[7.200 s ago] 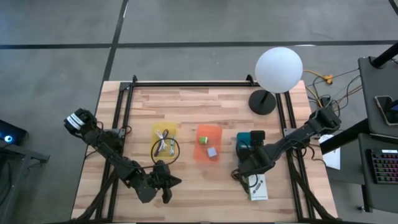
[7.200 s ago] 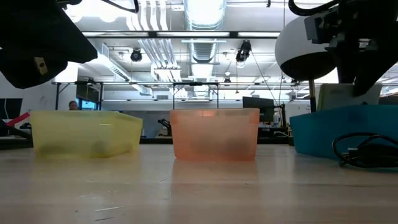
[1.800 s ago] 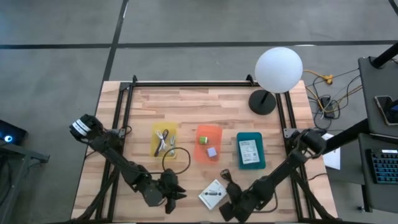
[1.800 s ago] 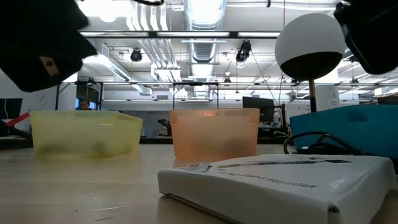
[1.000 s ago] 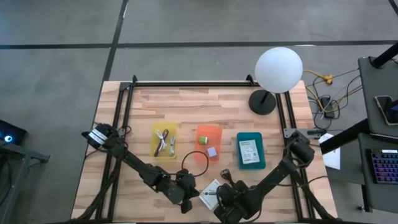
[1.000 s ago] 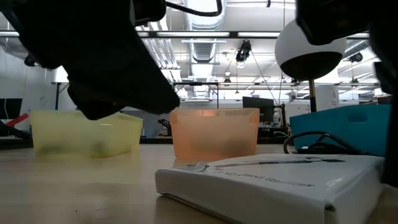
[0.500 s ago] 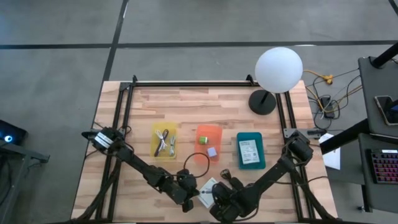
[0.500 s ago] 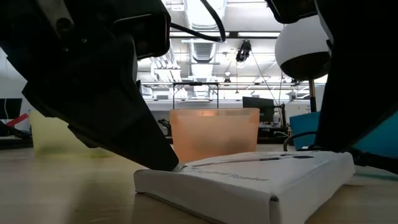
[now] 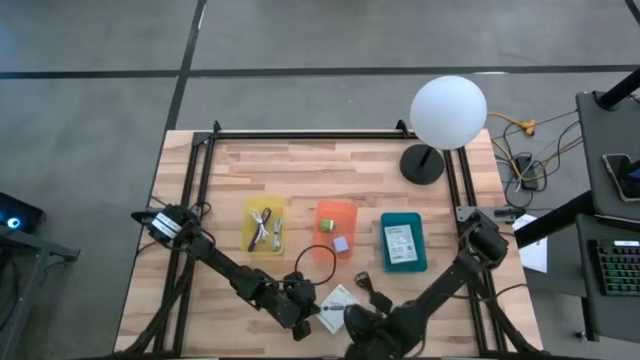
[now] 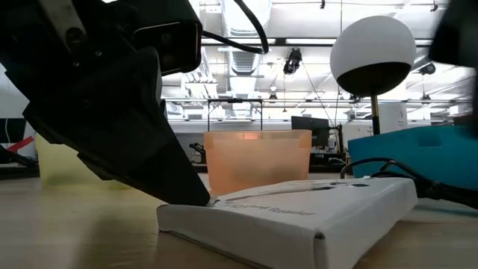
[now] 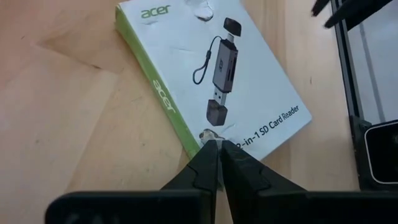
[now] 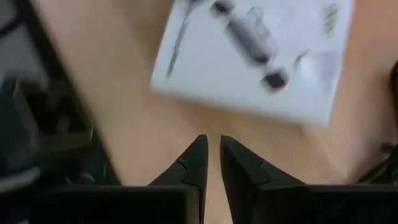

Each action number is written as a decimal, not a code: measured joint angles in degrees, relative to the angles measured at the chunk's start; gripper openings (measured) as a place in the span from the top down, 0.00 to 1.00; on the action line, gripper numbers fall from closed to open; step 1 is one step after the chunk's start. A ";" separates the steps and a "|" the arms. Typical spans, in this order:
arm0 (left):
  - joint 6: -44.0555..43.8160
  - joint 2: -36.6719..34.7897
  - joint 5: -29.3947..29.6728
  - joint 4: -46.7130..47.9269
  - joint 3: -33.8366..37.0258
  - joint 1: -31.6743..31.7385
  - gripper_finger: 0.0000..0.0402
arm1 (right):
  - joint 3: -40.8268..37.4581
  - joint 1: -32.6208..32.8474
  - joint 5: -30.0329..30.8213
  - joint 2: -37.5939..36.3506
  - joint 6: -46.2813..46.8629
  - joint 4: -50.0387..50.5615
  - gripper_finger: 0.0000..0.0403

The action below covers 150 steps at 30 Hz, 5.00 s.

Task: Pick and place items into bin
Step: Put the white card reader box into the blue bin, then put the black charger cable into the yellow bin

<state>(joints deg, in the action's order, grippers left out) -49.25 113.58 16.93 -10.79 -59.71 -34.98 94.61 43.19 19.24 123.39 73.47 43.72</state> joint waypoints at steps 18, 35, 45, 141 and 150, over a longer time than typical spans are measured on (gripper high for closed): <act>-2.93 0.27 0.52 0.29 1.08 -1.19 0.98 | -3.02 1.30 12.13 0.08 54.99 -2.84 0.52; -5.95 0.28 1.52 0.31 1.30 -3.09 0.98 | -9.69 -1.98 8.37 0.20 56.51 -4.27 0.47; -5.95 0.28 0.43 0.73 1.40 -3.39 0.98 | -10.62 -5.74 8.57 0.35 46.83 -14.99 0.47; -5.84 -6.88 7.58 0.78 1.61 -2.91 0.98 | -39.09 -17.85 -1.56 -40.00 40.31 13.81 0.60; -5.84 -6.88 7.57 0.76 1.89 -2.95 0.98 | -28.93 -17.51 -2.79 -40.02 29.29 33.91 0.52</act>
<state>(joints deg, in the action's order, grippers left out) -55.09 106.69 24.50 -10.02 -57.82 -37.93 65.68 25.68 16.45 83.37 102.75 77.63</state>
